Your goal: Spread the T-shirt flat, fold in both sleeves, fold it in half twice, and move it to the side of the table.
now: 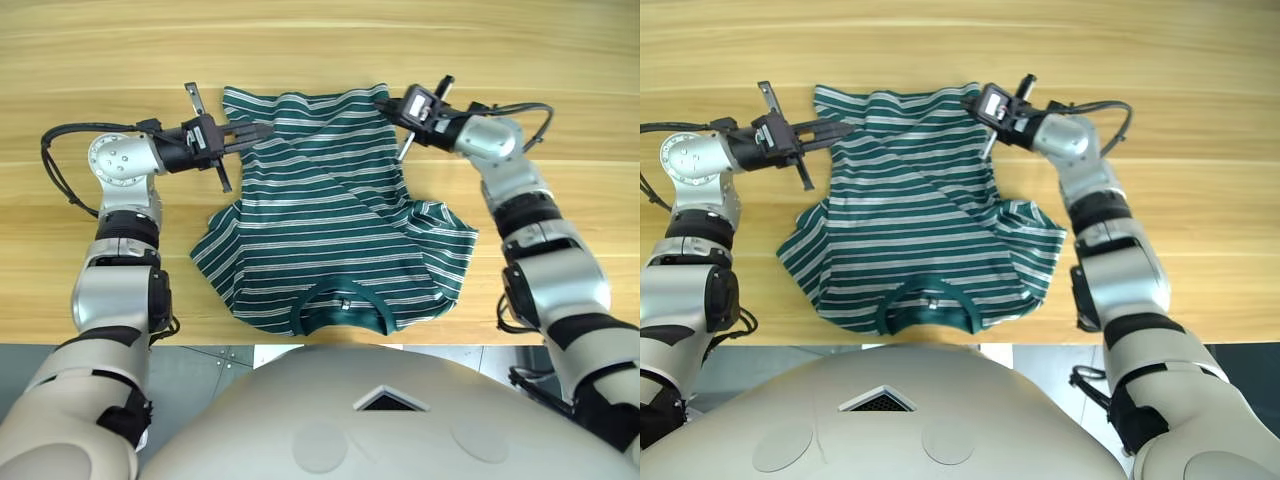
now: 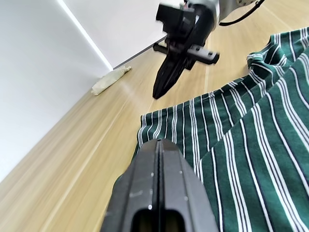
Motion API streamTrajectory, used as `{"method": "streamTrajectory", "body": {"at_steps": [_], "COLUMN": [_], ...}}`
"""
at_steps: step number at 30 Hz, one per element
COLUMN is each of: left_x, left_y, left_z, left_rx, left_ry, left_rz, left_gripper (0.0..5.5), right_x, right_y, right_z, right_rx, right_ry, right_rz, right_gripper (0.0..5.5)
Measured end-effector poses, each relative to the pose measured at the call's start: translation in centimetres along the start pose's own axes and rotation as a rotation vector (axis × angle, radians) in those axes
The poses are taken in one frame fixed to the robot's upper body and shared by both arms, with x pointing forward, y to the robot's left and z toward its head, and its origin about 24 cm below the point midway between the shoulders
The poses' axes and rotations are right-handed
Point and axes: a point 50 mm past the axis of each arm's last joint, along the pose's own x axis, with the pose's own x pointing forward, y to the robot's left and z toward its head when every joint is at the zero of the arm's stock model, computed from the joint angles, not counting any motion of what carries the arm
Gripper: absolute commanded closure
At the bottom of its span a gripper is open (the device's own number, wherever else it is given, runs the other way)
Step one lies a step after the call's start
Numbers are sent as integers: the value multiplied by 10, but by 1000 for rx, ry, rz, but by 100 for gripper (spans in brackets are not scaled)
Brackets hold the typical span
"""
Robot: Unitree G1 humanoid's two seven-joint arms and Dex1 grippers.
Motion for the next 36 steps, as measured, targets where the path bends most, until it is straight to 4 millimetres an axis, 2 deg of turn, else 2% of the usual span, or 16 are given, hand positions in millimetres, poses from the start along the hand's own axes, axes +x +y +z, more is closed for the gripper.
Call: {"method": "streamTrajectory", "body": {"at_steps": [3, 6, 12, 18, 24, 30, 32, 35, 36], "left_x": [4, 7, 12, 14, 16, 16, 7, -35, -55], "left_y": [-6, -12, -14, -19, -24, -26, -23, -20, -21], "left_z": [0, 0, 2, 0, -2, -2, -1, 1, 4], "left_rx": [-4, -13, -9, -25, -33, -35, -14, 45, 71], "left_ry": [-19, -25, -40, -39, -34, -30, -4, 121, 182], "left_rz": [-14, -24, -39, -39, -53, -66, -75, -117, -140], "left_gripper": [550, 550, 550, 550, 550, 550, 530, 485, 469], "right_x": [16, 19, 13, -11, -8, 3, 1, -3, -5], "right_y": [12, 24, 13, -9, -13, -21, -25, -31, -32], "right_z": [-6, -17, -27, -47, -38, 1, 10, 24, 25], "right_rx": [19, 42, 44, 84, 104, 143, 154, 130, 125], "right_ry": [106, 192, 277, 372, 293, -49, -139, -267, -296], "right_rz": [-28, -45, -139, -262, -327, -360, -358, -345, -338], "right_gripper": [547, 547, 547, 547, 547, 547, 550, 550, 550]}}
